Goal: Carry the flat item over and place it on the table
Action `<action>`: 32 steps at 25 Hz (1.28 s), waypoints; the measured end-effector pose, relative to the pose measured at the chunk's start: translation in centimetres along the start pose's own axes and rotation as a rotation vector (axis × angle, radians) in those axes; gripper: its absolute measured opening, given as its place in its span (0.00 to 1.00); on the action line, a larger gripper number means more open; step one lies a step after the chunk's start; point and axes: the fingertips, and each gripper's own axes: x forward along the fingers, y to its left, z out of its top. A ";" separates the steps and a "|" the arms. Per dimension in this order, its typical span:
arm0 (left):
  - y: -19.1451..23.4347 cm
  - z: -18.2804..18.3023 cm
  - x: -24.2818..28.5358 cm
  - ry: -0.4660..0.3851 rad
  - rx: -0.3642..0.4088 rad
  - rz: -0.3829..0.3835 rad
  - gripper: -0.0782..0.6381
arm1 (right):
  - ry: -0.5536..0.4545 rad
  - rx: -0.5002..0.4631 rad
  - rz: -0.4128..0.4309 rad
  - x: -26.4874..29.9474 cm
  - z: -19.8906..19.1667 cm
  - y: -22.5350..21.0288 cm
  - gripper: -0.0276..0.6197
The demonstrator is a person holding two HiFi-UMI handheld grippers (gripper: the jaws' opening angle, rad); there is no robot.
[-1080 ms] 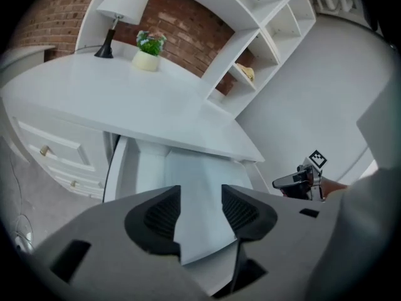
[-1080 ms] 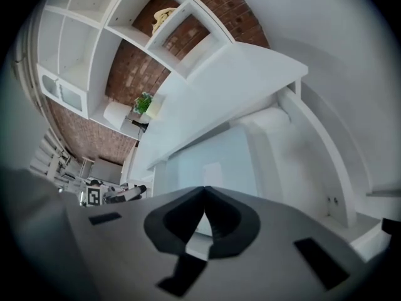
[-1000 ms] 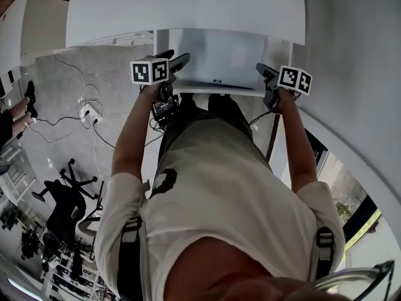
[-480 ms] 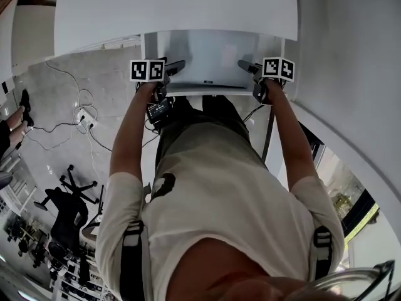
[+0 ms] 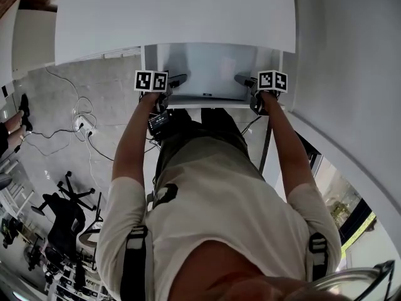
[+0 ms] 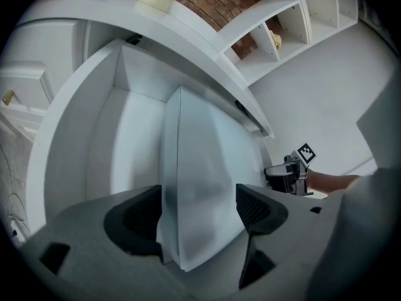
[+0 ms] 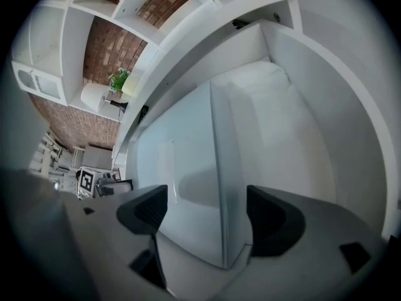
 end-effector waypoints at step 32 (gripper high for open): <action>-2.9 -1.8 -1.7 0.072 -0.077 -0.064 0.61 | 0.056 -0.031 0.047 -1.6 -0.4 1.3 0.64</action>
